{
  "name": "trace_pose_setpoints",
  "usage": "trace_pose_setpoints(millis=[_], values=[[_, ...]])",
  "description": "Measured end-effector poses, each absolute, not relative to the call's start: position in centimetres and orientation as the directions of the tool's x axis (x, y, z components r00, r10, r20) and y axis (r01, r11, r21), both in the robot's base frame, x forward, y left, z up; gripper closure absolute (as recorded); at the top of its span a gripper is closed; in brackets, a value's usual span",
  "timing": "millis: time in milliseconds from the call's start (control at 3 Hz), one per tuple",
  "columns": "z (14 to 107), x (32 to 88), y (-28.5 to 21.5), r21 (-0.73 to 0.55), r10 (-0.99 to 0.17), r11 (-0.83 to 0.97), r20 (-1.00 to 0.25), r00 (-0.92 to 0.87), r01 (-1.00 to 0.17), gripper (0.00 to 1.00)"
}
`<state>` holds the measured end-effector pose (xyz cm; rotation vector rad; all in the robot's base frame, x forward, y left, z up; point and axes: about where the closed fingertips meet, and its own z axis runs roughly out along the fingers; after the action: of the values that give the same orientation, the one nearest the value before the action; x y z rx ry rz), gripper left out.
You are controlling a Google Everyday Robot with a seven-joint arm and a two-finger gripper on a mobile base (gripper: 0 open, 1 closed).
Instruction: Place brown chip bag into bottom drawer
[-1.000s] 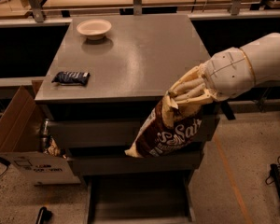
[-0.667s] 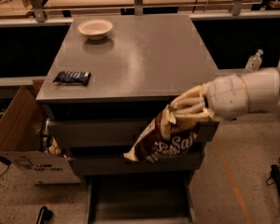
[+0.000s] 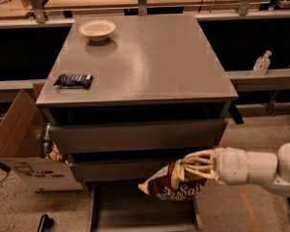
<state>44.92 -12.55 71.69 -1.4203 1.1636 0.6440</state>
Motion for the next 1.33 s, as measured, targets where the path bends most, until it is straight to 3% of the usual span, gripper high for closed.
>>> trace_pose_setpoints(millis=[667,1333], values=[[68.0,46.4,-12.8,-0.39,-0.302,0.138,-0.892,0.336,-0.91,1.0],[51.9,48.8,-16.4,-0.347,-0.374,0.23,-0.894,0.246,-0.91,1.0]])
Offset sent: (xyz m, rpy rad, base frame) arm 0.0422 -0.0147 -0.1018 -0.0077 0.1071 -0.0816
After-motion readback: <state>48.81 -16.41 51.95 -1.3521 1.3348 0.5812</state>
